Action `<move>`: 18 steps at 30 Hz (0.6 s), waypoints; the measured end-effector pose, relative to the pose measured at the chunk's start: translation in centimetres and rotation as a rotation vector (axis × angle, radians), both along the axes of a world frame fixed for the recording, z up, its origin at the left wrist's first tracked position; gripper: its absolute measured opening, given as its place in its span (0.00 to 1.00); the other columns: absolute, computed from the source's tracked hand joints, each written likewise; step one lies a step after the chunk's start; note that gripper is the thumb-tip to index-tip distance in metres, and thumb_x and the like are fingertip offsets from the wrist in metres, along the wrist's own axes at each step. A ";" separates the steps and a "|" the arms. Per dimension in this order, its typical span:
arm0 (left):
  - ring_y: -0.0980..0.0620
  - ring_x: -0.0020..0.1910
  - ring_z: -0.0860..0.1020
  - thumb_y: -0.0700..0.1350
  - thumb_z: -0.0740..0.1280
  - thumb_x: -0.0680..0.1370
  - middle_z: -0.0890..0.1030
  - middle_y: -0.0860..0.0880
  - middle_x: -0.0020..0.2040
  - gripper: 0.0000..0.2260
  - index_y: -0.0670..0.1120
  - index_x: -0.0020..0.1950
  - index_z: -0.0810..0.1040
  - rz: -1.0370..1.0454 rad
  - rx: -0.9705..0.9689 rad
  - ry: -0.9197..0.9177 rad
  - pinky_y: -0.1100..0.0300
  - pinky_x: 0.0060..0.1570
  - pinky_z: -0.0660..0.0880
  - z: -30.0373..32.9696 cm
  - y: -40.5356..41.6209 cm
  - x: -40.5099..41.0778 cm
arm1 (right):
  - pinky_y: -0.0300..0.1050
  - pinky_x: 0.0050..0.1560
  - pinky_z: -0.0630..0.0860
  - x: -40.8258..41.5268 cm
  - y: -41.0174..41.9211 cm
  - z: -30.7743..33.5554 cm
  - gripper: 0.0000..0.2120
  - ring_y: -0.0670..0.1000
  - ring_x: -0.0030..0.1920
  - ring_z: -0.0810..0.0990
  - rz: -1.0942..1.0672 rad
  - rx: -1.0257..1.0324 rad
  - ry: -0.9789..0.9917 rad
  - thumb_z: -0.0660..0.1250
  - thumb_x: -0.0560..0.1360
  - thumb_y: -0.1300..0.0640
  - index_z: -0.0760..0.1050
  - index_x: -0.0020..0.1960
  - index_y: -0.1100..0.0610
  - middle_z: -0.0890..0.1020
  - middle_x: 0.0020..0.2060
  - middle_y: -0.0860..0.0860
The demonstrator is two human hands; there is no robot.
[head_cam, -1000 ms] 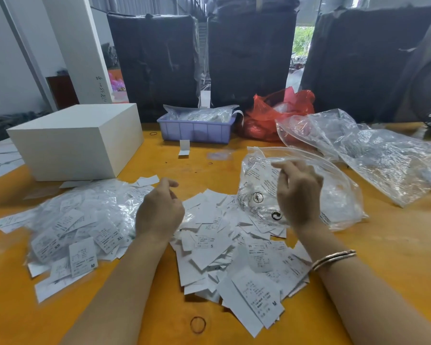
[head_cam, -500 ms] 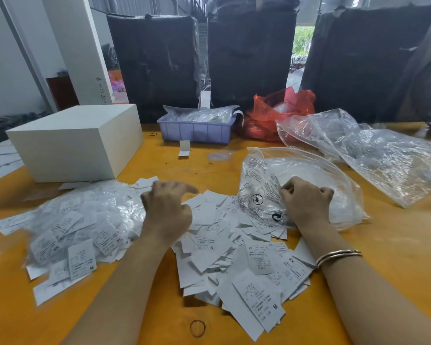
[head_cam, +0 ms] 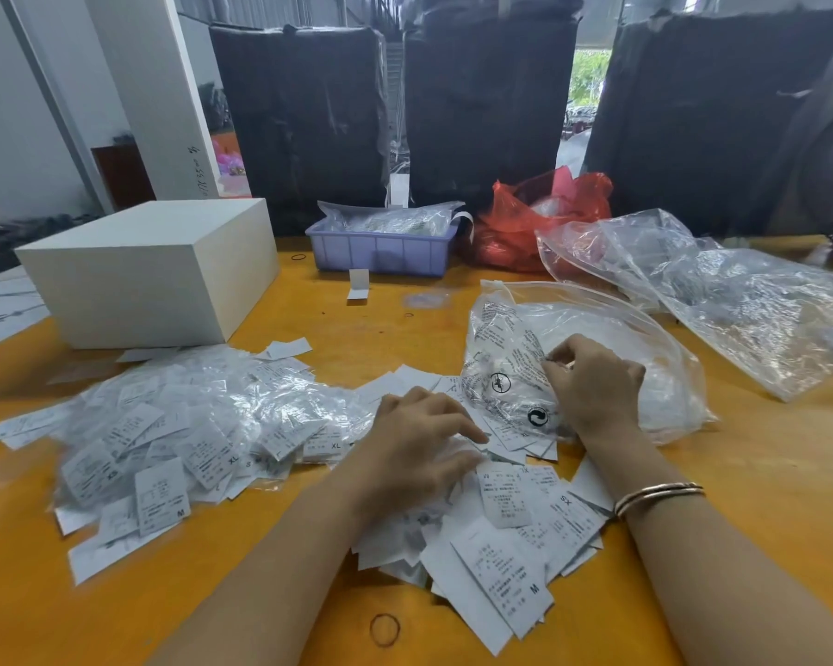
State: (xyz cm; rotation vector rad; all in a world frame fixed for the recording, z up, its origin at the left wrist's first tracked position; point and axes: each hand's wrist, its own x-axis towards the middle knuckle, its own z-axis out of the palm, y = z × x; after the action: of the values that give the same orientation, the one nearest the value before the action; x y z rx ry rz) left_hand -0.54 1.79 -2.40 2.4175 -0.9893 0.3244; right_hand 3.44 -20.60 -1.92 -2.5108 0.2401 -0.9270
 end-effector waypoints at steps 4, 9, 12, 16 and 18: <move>0.58 0.58 0.67 0.54 0.64 0.78 0.77 0.58 0.54 0.09 0.55 0.54 0.81 0.023 0.003 -0.023 0.61 0.53 0.53 -0.2 -0.1 0.2 | 0.55 0.57 0.69 -0.1 -0.4 0.0 0.06 0.51 0.41 0.77 0.109 0.260 -0.020 0.71 0.72 0.54 0.74 0.41 0.53 0.80 0.37 0.48; 0.56 0.61 0.71 0.55 0.63 0.77 0.77 0.56 0.57 0.13 0.54 0.58 0.78 0.148 -0.230 0.008 0.55 0.60 0.61 0.7 0.3 0.5 | 0.44 0.42 0.78 -1.5 0.8 1.8 0.04 0.48 0.36 0.78 0.372 0.340 -0.315 0.70 0.73 0.58 0.77 0.42 0.58 0.81 0.36 0.53; 0.65 0.60 0.70 0.61 0.64 0.74 0.73 0.63 0.59 0.21 0.57 0.65 0.71 0.100 -0.430 0.184 0.71 0.58 0.64 1.5 0.5 0.4 | 0.33 0.36 0.76 -2.8 3.1 3.0 0.02 0.44 0.32 0.77 0.731 0.438 -0.091 0.67 0.74 0.61 0.77 0.44 0.59 0.81 0.35 0.56; 0.65 0.49 0.77 0.54 0.68 0.73 0.81 0.60 0.48 0.10 0.55 0.53 0.79 0.071 -0.491 0.266 0.75 0.44 0.69 1.6 0.5 0.5 | 0.37 0.35 0.75 -4.0 5.4 3.4 0.07 0.46 0.32 0.77 0.999 0.598 0.244 0.67 0.71 0.56 0.77 0.42 0.60 0.80 0.34 0.54; 0.60 0.42 0.80 0.45 0.70 0.75 0.83 0.56 0.40 0.02 0.52 0.46 0.81 0.109 -0.610 0.315 0.66 0.43 0.74 1.5 0.6 0.6 | 0.35 0.33 0.72 -4.0 5.2 3.7 0.07 0.43 0.32 0.76 0.976 0.573 0.331 0.66 0.72 0.54 0.75 0.47 0.57 0.80 0.35 0.53</move>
State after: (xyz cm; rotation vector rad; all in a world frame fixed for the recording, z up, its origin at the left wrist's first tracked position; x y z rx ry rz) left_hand 0.07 2.34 -0.91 1.8874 -0.5209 0.2300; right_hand -0.57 -15.37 1.82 -1.8466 -0.5171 -0.0236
